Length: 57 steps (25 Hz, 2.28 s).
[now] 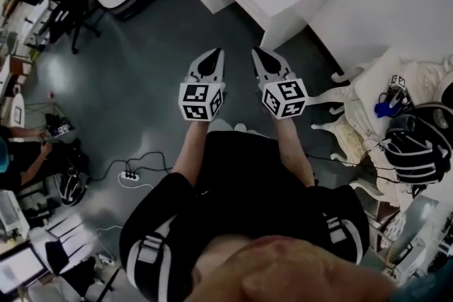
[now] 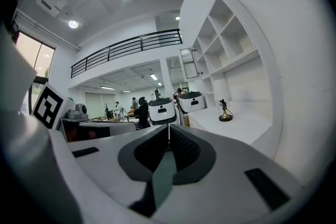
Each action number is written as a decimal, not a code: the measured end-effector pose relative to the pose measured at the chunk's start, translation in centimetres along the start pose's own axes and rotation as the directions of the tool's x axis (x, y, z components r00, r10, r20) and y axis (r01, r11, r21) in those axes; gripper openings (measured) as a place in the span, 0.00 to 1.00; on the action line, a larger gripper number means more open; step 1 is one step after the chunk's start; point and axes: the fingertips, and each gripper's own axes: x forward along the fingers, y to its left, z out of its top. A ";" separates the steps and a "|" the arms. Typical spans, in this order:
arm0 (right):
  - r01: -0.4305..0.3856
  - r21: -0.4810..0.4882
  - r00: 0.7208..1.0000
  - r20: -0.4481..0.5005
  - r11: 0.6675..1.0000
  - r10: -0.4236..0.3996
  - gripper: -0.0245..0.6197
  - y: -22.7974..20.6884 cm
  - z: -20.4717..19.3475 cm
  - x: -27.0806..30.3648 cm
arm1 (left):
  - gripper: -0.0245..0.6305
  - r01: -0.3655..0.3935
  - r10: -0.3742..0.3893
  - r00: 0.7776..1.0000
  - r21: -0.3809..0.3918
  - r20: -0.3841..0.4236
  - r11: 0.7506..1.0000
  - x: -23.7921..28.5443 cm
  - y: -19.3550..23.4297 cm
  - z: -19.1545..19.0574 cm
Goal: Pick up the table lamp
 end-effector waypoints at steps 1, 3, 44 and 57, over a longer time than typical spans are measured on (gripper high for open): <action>0.009 0.003 1.000 0.003 1.000 -0.009 0.08 -0.7 0.2 0.2 | 0.05 0.008 -0.008 1.000 0.005 0.000 1.000 0.7 -0.1 0.2; 0.021 0.011 1.000 -0.001 1.000 -0.021 0.08 -1.8 0.3 0.7 | 0.05 0.020 -0.020 1.000 0.001 -0.008 1.000 1.8 -0.1 0.4; 0.253 -0.015 0.966 0.057 0.967 -0.252 0.08 -18.2 8.1 30.0 | 0.05 0.165 -0.164 0.986 0.028 -0.022 0.986 30.1 19.6 9.9; 0.295 -0.018 0.955 0.047 0.955 -0.294 0.08 -20.2 8.3 32.0 | 0.05 0.209 -0.208 0.977 0.014 -0.052 0.978 34.2 20.2 8.9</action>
